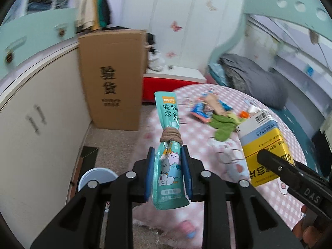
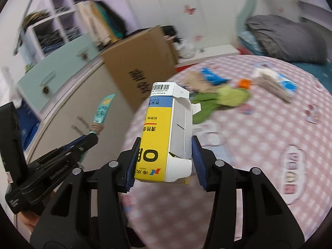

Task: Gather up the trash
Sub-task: 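Grasp the teal snack pouch with the left tool while the right grasps the yellow-white box, then carry the pouch and box to the bin and open the right tool, then open the left tool over the bin to drop the teal pouch, then move both tools back to the table, then grasp the green leaf-shaped cloth with the left tool while the right grasps the white-blue tissue pack, then carry the cloth and tissue pack over the bin and open the right tool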

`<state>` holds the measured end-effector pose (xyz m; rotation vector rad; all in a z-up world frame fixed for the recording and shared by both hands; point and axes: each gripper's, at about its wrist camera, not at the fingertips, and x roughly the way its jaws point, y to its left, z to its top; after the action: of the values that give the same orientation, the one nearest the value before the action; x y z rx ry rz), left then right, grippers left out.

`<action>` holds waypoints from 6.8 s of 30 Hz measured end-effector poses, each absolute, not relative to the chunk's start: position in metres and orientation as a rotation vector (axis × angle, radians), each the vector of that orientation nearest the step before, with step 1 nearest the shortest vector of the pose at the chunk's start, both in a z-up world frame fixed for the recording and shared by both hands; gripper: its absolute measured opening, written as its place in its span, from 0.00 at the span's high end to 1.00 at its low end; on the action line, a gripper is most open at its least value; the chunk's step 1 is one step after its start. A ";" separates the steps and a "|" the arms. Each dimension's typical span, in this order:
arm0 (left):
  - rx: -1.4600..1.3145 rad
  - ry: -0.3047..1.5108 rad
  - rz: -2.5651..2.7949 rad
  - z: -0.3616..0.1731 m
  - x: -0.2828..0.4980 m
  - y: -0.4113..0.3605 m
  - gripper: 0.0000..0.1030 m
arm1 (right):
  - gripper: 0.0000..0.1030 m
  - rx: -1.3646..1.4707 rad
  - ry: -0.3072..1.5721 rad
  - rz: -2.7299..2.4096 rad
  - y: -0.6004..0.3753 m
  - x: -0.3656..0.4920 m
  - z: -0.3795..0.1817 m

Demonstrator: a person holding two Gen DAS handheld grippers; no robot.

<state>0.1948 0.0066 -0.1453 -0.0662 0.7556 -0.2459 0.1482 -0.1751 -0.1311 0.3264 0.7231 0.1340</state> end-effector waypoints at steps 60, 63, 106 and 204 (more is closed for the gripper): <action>-0.260 0.887 0.275 -0.228 0.260 0.196 0.75 | 0.19 0.210 0.727 0.377 0.000 0.261 -0.185; -0.273 0.891 0.291 -0.231 0.269 0.195 0.68 | 0.19 0.219 0.731 0.364 -0.006 0.265 -0.188; -0.035 0.762 -0.072 -0.134 0.194 -0.015 0.21 | 0.12 0.315 0.624 0.115 -0.209 0.157 -0.128; -0.270 0.764 0.325 -0.166 0.215 0.211 0.88 | 0.32 -0.069 0.849 0.612 0.062 0.254 -0.157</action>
<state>0.2145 0.2106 -0.1658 -0.2702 0.7644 0.3252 0.2543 0.0618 -0.1571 -0.0686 0.8491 0.6121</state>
